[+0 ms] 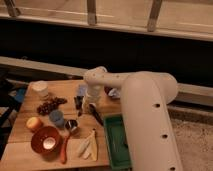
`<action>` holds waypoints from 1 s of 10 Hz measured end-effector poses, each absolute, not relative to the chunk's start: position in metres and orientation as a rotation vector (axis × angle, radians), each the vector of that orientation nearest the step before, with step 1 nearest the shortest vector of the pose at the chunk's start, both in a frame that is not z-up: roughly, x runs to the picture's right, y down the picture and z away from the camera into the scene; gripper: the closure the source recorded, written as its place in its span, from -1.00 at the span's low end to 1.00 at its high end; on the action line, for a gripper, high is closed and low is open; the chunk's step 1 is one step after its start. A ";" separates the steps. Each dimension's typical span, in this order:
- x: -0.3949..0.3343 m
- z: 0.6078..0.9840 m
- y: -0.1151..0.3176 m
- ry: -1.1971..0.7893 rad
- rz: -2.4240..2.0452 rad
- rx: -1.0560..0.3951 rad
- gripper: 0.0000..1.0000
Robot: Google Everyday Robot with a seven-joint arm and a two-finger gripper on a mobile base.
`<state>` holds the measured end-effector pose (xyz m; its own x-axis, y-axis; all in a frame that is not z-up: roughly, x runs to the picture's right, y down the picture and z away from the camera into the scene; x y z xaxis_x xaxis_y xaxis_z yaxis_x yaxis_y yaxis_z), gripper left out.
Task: Place brush in tray
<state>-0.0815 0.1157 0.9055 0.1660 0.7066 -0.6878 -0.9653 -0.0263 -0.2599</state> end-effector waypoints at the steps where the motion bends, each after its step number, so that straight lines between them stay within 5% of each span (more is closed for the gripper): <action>1: -0.083 0.905 0.117 0.405 1.394 -0.812 -0.06; 6: -0.082 0.897 0.116 0.373 1.394 -0.792 0.94; 10: -0.079 0.875 0.097 0.301 1.420 -0.763 1.00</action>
